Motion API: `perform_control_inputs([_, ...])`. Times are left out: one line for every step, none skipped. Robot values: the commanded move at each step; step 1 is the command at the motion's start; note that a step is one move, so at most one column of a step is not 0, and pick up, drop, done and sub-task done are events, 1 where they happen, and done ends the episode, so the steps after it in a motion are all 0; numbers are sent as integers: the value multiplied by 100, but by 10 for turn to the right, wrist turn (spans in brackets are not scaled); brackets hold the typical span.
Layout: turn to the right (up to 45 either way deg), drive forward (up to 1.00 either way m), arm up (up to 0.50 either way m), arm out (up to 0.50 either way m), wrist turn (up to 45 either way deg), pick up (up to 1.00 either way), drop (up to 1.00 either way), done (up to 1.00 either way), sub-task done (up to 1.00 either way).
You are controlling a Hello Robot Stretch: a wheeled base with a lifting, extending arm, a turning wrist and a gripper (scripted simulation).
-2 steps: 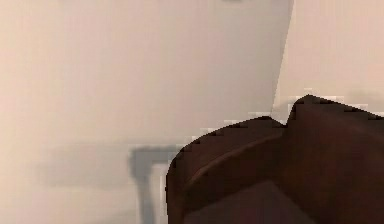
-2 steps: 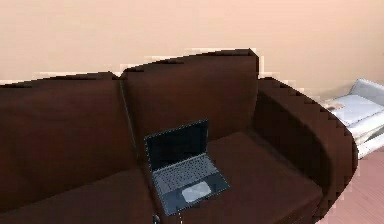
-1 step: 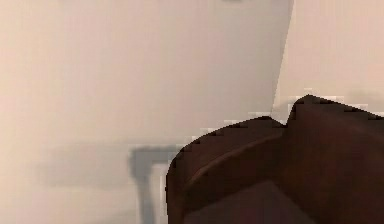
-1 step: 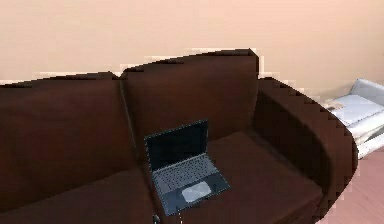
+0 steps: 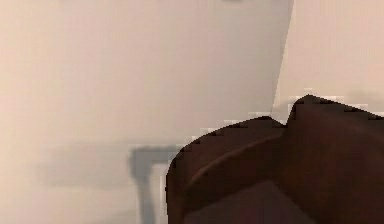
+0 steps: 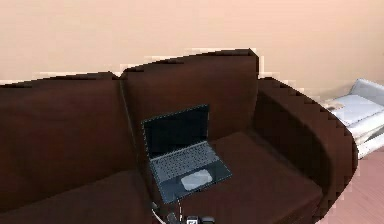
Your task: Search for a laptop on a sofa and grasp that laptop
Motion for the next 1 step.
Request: perform_control_inputs([0, 0, 0, 0, 0, 0, 0, 100, 0])
